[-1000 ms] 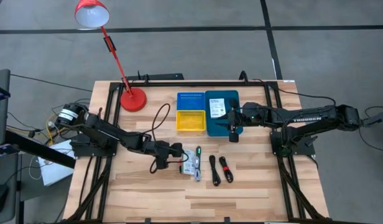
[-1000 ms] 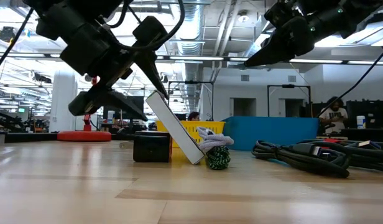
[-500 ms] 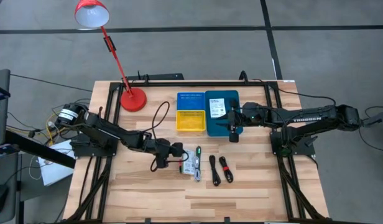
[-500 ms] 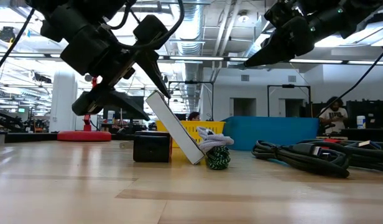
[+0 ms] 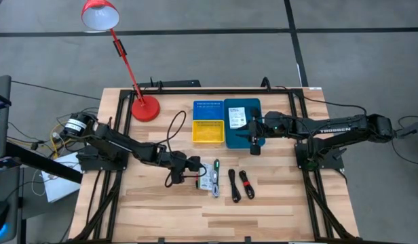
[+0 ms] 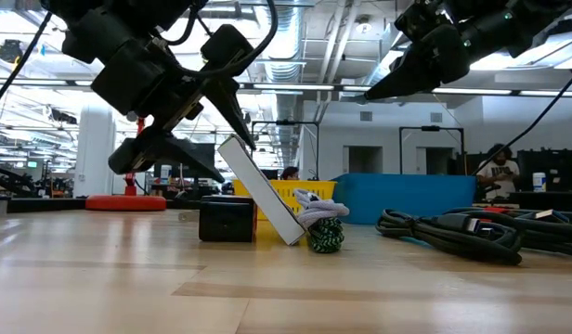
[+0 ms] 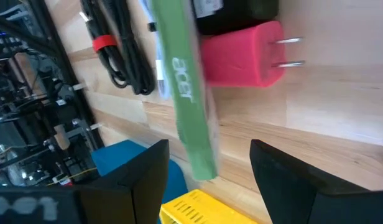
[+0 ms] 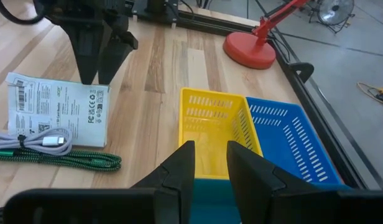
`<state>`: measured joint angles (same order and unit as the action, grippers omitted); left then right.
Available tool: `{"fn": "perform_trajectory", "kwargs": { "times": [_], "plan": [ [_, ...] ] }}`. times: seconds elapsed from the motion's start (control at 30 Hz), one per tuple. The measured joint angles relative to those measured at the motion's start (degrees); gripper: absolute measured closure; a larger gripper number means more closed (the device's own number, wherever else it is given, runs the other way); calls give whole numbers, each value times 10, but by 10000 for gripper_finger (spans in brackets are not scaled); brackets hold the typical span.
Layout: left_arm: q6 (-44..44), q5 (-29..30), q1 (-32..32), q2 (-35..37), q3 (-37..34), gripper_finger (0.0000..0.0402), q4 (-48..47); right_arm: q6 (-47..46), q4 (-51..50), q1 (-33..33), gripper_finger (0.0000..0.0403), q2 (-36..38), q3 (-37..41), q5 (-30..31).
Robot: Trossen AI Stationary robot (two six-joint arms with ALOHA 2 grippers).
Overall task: Pick and place items into bin
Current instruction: Put the cardreader box into the dark blue bin
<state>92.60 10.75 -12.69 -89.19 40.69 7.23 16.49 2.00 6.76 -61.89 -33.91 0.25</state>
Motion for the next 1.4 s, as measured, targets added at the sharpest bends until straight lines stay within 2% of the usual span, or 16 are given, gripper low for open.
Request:
{"fn": "perform_trajectory", "kwargs": {
  "times": [1.4],
  "plan": [
    [-2, -24, 0, -20, 19, 187, 0, -1, -17, 0, 316, 0, 0, -2]
  ]
}}
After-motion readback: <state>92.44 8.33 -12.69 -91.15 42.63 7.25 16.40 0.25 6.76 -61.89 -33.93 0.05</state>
